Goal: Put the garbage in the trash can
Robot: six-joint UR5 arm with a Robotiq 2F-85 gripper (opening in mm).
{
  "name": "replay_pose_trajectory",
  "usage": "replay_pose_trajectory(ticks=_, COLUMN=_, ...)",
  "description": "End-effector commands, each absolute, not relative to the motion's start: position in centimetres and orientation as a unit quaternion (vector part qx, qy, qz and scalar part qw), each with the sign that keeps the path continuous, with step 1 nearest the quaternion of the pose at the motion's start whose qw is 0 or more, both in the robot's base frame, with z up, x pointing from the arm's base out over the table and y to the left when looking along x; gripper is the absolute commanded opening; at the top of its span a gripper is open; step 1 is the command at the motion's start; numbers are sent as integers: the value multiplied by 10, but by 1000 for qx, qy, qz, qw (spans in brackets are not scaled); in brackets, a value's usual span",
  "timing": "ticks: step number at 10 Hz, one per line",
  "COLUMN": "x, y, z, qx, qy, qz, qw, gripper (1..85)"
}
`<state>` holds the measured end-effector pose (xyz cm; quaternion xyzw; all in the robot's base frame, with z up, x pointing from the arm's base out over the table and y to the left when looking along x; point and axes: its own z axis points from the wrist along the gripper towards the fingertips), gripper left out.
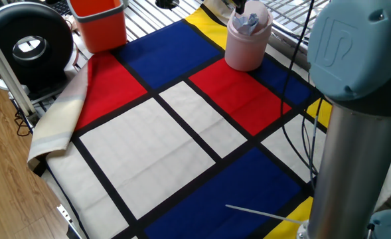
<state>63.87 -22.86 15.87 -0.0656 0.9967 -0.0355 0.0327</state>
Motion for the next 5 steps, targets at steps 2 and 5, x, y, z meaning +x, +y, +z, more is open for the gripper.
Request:
replay_pose_trajectory(ticks=2, x=644, y=-231, z=140, qx=-70, qy=996, qz=-27, qw=47, gripper=10)
replay_pose_trajectory(ticks=5, x=645, y=-230, z=140, qx=-71, qy=996, qz=-24, qw=47, gripper=10)
